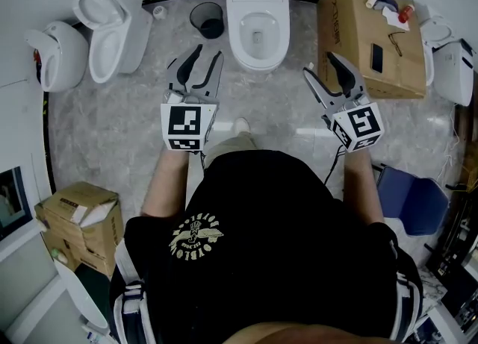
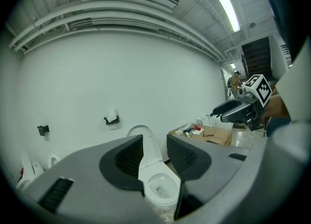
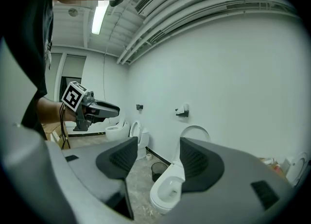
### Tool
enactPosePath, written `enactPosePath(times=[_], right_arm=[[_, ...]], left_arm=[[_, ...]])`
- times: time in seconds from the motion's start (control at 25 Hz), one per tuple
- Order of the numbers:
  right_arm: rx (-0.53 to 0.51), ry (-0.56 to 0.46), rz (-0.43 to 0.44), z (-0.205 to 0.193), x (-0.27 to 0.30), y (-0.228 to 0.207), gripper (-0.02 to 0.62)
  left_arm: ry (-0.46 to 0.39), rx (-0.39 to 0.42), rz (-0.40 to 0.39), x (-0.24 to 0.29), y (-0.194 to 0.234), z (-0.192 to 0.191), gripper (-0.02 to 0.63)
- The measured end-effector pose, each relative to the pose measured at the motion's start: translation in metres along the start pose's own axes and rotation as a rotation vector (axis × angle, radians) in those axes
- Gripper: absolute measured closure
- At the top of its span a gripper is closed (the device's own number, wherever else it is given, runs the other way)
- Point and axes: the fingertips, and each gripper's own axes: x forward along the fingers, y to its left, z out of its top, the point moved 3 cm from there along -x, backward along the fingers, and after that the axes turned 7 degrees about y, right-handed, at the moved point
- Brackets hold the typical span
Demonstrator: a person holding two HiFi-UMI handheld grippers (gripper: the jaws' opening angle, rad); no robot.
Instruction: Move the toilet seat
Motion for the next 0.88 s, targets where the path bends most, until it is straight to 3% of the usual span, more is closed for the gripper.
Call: enactPosePath(times=[0.52, 0.88], right_arm=[[-0.020, 0.025, -0.068, 0.029, 0.064, -0.011, 0.331], [0.031, 0.067, -0.111, 0.003, 0.071, -0.026, 0.331]], left_arm=[[-0.017, 0.003, -0.042, 0.057, 0.074, -0.007, 0.439], [0.014, 0.000, -0.081, 0.081, 0.075, -0.025, 0.439]])
